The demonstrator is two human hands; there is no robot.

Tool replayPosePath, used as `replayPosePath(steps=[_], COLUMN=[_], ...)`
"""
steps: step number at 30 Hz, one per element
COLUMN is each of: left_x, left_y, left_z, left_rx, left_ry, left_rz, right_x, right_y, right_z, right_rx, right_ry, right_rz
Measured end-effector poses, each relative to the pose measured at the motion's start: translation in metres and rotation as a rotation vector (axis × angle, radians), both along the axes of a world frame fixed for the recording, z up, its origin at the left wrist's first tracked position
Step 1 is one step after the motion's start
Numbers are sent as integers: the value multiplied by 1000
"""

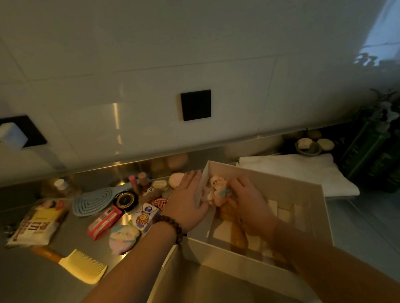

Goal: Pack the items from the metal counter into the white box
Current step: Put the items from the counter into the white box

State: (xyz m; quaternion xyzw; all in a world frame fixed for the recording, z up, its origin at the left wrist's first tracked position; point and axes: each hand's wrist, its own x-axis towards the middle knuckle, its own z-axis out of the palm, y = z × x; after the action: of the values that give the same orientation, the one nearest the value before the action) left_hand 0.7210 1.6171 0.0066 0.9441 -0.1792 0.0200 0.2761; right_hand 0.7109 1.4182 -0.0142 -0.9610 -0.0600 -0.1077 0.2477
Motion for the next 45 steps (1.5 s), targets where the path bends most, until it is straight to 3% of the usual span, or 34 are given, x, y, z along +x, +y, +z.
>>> replayPosePath(steps=[5,9,14,20,24,28,33,36,45], left_x=[1,2,4,-2,-12,-36,-70,-92,-147], left_y=[0,-2,-2,-2,1,13,53,87,214], left_z=[-3,-6,-6,4,16,27,40,40,14], left_rx=[-12,-4,9,92,174,157,87,121,189], left_ry=[18,9,43,-11,-1,-19,-100,-138,-71], left_rz=[30,56,28,75,117,196,305,410,637], right_x=[4,9,16,16,0,-12,-26,-32,-49], right_y=[9,9,8,9,16,27,67,100,223], right_z=[2,-7,-17,-4,13,29,52,57,56], right_rx=[-1,-279,-422,-465,-289,-378,-52,28,-4], right_ry=[-30,114,291,238,134,-5,16,2,-24], right_rz=[139,350,303,287,229,338,305,392,578])
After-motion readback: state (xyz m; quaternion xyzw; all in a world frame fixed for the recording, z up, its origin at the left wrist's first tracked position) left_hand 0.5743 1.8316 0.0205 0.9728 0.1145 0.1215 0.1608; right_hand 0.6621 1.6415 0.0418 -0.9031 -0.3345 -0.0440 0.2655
